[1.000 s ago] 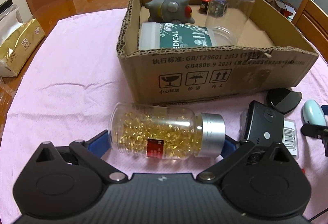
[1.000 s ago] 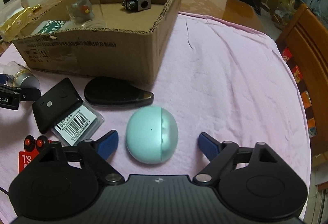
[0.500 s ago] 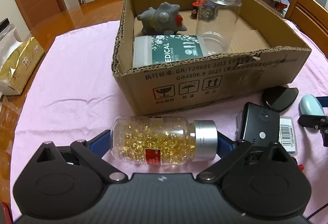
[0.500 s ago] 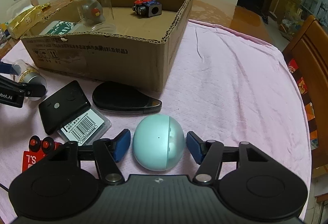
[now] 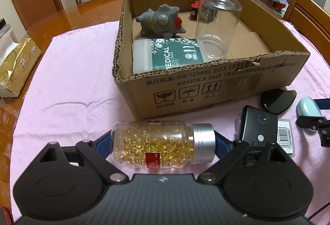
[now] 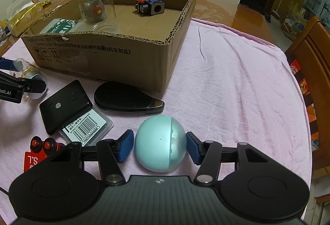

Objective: Organize rigid objects
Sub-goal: 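Drop the mint-green case into the box with the right tool while the left tool lifts the capsule bottle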

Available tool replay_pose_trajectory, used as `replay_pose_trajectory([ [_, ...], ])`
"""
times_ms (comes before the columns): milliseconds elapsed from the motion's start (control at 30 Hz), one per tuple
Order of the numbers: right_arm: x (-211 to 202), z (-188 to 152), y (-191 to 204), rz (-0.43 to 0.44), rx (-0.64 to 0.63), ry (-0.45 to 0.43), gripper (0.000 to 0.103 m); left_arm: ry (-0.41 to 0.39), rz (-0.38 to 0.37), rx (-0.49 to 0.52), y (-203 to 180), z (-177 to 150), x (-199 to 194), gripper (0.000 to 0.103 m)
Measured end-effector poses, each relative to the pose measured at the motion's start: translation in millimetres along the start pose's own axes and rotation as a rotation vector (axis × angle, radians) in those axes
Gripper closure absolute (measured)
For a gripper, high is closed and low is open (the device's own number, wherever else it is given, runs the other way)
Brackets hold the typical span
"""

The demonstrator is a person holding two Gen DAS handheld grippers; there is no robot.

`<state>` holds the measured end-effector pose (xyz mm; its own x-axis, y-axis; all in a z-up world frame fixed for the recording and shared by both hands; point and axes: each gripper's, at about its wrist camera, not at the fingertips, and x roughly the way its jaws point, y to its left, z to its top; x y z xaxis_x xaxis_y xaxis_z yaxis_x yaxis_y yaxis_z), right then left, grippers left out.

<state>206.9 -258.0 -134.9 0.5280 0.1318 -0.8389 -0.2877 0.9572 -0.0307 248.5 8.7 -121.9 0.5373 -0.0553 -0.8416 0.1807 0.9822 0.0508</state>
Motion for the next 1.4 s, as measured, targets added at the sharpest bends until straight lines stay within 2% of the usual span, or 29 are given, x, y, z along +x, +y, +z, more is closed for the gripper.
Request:
replay_pose_trajectory([
  [200,1,3,-3,0.013,-0.005,0.018,0.045,0.034,-0.017,0.031,0,2,-3,0.01],
  [500,-3,5,-6,0.038,-0.028,0.07,0.045,0.054,-0.06,0.134,-7,1,-28,0.01],
  [867,-41,18,-14,0.098,-0.1,0.105,0.045,0.053,-0.105,0.216,-5,4,-67,0.01],
  [1067,-74,52,-14,0.138,-0.152,0.046,0.045,0.043,-0.14,0.231,-1,11,-84,0.01],
  [1167,-85,74,-9,0.15,-0.184,-0.015,0.045,0.03,-0.152,0.236,1,16,-91,0.01],
  [1400,-70,120,6,0.187,-0.223,-0.081,0.045,-0.028,-0.141,0.216,8,34,-105,0.01],
])
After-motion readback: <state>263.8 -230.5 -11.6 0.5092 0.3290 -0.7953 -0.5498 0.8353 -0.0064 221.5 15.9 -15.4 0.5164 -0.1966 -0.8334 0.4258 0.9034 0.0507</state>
